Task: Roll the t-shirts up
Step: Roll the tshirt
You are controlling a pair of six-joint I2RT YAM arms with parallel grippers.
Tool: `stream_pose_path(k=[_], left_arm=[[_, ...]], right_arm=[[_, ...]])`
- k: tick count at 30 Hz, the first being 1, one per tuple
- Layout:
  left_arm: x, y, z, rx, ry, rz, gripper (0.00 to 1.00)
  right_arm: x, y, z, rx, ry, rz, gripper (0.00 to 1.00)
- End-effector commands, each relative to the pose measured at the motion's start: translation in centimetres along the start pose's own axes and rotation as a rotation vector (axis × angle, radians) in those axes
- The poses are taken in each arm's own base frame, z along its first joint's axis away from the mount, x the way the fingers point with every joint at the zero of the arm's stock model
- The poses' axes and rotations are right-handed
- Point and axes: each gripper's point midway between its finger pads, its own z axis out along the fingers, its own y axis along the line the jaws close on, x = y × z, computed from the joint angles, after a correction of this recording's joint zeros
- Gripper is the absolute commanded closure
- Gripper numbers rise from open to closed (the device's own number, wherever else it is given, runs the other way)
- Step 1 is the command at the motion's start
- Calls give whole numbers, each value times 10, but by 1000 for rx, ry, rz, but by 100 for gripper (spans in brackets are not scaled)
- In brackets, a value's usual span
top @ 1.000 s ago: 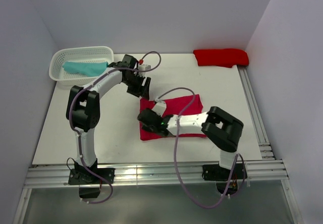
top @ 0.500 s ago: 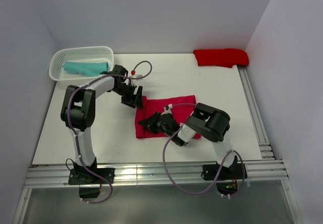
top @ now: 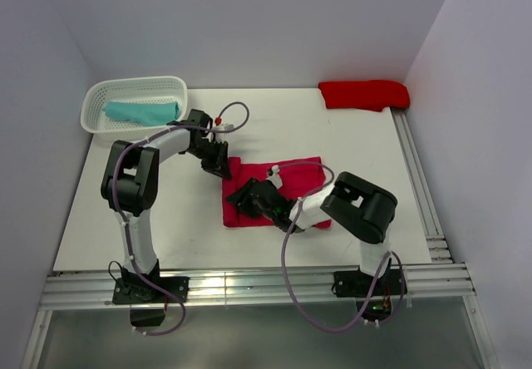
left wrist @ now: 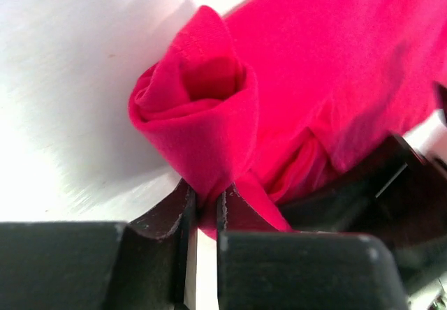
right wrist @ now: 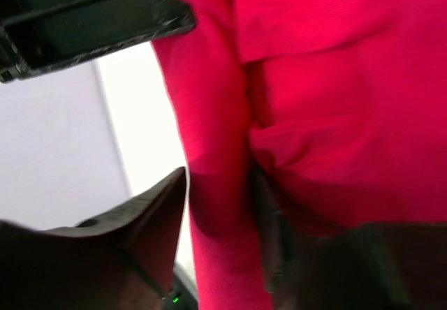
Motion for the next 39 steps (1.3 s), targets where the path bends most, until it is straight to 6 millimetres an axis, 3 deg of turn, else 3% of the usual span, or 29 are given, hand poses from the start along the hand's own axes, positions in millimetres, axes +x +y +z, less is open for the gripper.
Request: stream_pose_path(k=[1,2,3,4,15,19,21,23,24,30,39], left_arm=[[-22,8,-13,-133,-96,65,99],[-21,7,-14,-149,-95,73,100],[-20,9,-14,-166,-92,76,100],[-20,9,-14,-177,-91,82,100],[-21,-3,-13,-239,-63,150,99],[-23,-6,-11,-257,-59,168,98],[-23,-6,-11,-268,-52,170,98],[-24,-7,-10,-275,-47,170,98],[-24,-8,-9,-276,-45,171,98],[-27,-11,-8,-283,-37,174,97],[-27,-11,-3,-291,-25,175,96]], right_arm=[[-2,-28,-13,262,-61,-200,47],[-3,-28,-15,292,-73,-229,45],[-2,-42,-23,380,-69,-266,42],[-4,-27,-22,384,-101,-290,40],[-8,8,-54,644,-183,-544,33],[-10,28,-47,644,-215,-601,39],[-13,44,-44,643,-233,-629,49],[-13,44,-38,670,-240,-667,50],[-14,56,-37,666,-252,-674,50],[-11,51,-21,719,-243,-730,51],[9,7,-5,785,-165,-753,52]])
